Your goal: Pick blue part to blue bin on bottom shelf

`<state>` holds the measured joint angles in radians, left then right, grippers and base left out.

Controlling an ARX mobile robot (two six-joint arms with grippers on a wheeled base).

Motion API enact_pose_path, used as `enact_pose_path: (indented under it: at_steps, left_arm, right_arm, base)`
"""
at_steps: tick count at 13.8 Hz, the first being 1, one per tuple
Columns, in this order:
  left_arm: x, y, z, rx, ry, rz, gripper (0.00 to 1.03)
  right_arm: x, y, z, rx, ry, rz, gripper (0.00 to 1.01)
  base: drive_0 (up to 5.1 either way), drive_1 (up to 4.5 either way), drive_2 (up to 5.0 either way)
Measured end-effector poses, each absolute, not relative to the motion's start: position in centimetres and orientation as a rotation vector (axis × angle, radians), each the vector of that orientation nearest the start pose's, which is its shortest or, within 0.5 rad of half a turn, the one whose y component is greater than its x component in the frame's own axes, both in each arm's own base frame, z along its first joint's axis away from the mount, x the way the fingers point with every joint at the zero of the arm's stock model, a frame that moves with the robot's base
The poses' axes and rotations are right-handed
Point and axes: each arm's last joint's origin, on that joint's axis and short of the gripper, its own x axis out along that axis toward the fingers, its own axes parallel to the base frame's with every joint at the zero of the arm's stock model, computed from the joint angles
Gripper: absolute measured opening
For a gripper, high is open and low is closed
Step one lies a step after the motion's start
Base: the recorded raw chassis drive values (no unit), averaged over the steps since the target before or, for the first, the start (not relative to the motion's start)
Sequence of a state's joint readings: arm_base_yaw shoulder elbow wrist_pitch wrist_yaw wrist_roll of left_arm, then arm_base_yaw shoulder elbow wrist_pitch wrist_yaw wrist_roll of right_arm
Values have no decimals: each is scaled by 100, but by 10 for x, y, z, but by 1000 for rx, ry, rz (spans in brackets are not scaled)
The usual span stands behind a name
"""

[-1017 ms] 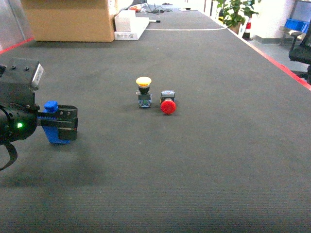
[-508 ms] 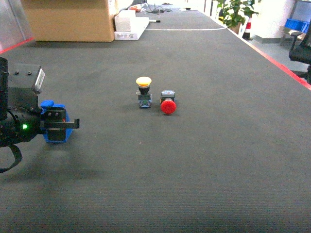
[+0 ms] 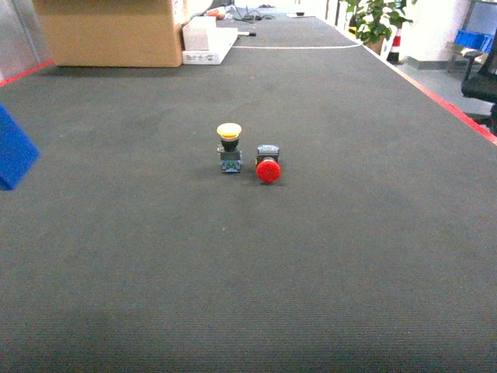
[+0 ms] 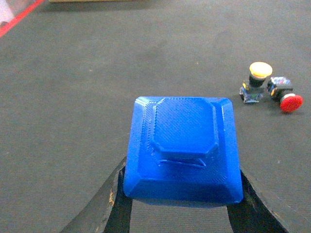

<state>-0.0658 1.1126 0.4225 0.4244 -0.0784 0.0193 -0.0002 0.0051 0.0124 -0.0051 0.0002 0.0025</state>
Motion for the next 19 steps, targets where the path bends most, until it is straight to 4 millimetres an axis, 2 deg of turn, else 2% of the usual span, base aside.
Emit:
enact_pose_path:
  at_steps: [1, 2, 3, 4, 19]
  left_arm:
    - [194, -8, 222, 17, 222, 49, 46]
    - [169, -6, 229, -1, 197, 62, 46]
    - [148, -3, 233, -12, 174, 75, 46]
    - [136, -1, 238, -17, 141, 86, 46]
    - [134, 0, 236, -8, 147, 100, 45]
  right_arm:
    - [97, 0, 167, 2, -2, 0, 98]
    - [97, 0, 167, 2, -2, 0, 98]
    - [97, 0, 167, 2, -2, 0, 98]
    - [97, 0, 167, 2, -2, 0, 98]
    - [97, 0, 167, 2, -2, 0, 98]
  base:
    - [0, 0, 0]
    - [0, 0, 0]
    - [0, 0, 0]
    - [0, 0, 0]
    - [0, 0, 0]
